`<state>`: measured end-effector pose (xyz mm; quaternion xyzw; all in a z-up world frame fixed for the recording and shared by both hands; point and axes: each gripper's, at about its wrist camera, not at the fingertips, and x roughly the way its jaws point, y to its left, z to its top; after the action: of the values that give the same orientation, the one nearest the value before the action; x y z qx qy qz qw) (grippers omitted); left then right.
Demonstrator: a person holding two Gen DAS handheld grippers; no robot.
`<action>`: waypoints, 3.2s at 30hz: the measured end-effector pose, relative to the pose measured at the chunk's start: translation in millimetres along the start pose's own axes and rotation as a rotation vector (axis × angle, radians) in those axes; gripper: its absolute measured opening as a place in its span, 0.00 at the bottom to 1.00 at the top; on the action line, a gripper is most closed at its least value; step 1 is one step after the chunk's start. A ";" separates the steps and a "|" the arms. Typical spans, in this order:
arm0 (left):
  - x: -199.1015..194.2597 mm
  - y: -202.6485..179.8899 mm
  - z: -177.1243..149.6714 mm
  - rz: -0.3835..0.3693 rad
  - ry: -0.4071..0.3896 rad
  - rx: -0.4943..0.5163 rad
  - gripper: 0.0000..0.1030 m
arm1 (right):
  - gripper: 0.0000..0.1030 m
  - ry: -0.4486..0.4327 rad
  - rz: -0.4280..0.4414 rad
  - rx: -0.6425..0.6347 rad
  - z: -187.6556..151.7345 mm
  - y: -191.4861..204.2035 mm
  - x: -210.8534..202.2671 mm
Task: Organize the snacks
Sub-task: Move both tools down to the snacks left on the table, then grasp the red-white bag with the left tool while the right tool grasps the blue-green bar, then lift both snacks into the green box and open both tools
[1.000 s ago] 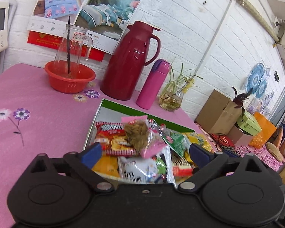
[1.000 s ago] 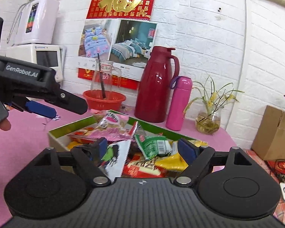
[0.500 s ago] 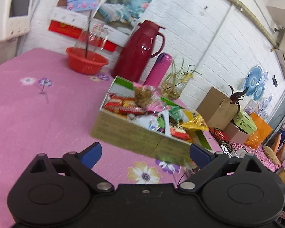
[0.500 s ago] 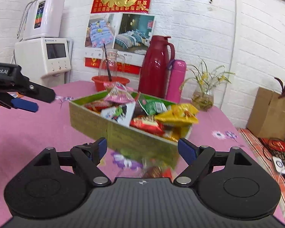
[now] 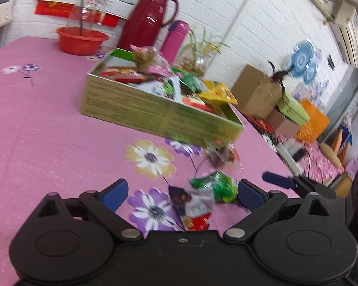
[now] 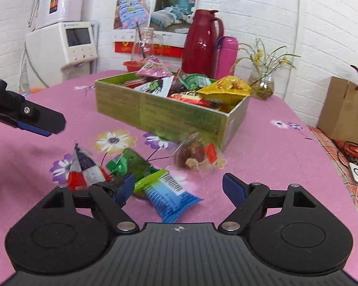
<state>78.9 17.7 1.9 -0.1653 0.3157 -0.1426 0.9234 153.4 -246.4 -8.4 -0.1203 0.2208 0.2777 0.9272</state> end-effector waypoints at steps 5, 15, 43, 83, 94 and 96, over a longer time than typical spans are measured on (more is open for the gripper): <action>18.0 -19.5 -9.1 0.008 0.042 0.085 0.92 | 1.00 0.026 0.040 -0.031 0.0 1.6 7.3; 44.8 -15.3 -10.0 0.076 0.093 0.102 0.27 | 0.84 0.090 0.118 0.004 -5.2 5.9 10.0; 39.6 -10.1 -11.9 0.080 0.075 0.120 0.25 | 0.68 0.103 0.100 -0.011 -2.0 24.8 11.8; 11.5 24.7 121.3 0.106 -0.149 0.082 0.20 | 0.51 -0.205 0.052 0.019 97.3 1.4 27.1; 71.0 63.8 147.4 0.156 -0.109 0.024 0.22 | 0.54 -0.158 -0.028 0.069 111.3 -12.9 104.6; 78.2 68.2 143.6 0.171 -0.099 0.015 0.49 | 0.67 -0.125 -0.039 0.049 107.1 -11.9 116.8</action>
<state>239.6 81.5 40.2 -0.1376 0.2819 -0.0572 0.9478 284.2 -165.2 30.7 -0.0843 0.1671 0.2610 0.9470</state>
